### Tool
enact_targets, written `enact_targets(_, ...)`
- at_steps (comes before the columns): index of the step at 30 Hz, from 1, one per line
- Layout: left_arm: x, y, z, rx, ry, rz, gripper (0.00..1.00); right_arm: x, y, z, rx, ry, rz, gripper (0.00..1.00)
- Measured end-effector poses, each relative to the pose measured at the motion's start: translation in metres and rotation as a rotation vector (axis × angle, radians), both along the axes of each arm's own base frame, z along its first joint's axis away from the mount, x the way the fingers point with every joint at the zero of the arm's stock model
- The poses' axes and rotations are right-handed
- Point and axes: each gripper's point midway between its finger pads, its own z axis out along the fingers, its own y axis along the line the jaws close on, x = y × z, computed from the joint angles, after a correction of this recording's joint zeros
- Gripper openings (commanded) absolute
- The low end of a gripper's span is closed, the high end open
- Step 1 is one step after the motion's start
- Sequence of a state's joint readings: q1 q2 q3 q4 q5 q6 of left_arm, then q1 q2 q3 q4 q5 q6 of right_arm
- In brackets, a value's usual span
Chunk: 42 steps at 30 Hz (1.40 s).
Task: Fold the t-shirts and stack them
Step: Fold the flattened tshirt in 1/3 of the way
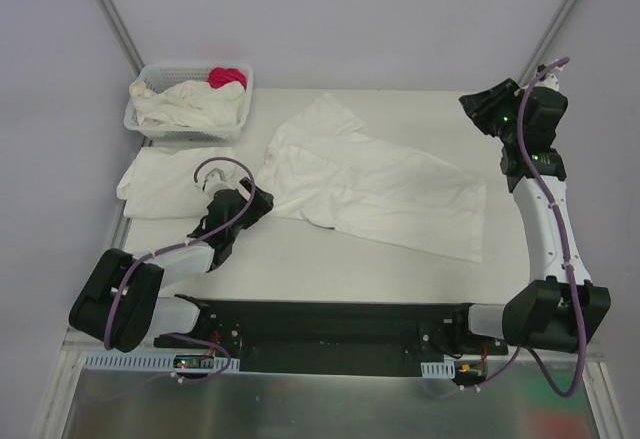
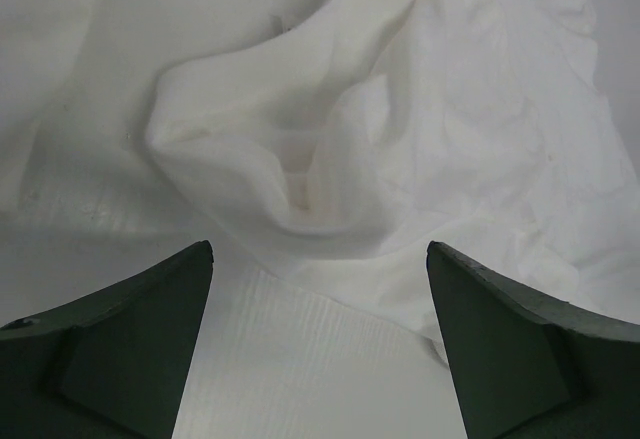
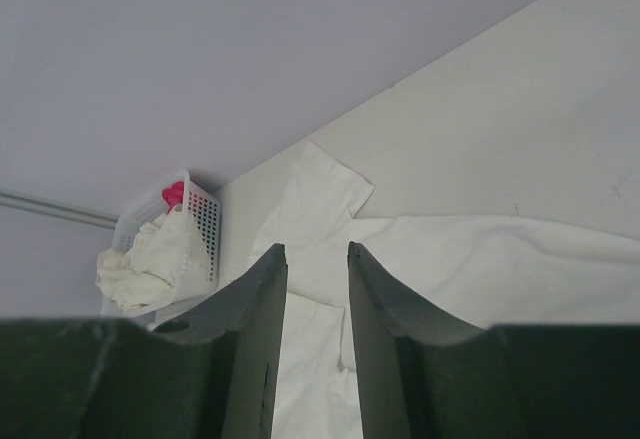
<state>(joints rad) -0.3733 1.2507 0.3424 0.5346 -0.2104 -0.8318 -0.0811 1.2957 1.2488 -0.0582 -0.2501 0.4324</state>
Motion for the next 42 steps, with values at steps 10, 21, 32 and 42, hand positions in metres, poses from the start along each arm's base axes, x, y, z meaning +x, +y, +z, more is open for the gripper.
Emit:
enact_targets(10,0.004,-0.007,-0.008,-0.08,-0.009,0.017,0.86,-0.014,-0.01,0.018,-0.02,-0.042,-0.029,0.32)
enact_targets(21,0.003,0.002,-0.016,-0.116,-0.012,0.086,0.84,-0.02,-0.022,0.022,-0.038,-0.049,-0.064,0.31)
enact_targets(32,0.029,0.015,-0.017,-0.157,-0.061,0.185,0.82,-0.029,-0.033,0.028,-0.068,-0.063,-0.101,0.28)
enact_targets(42,0.04,0.013,-0.016,-0.183,-0.079,0.196,0.8,-0.037,-0.039,0.032,-0.09,-0.077,-0.125,0.23)
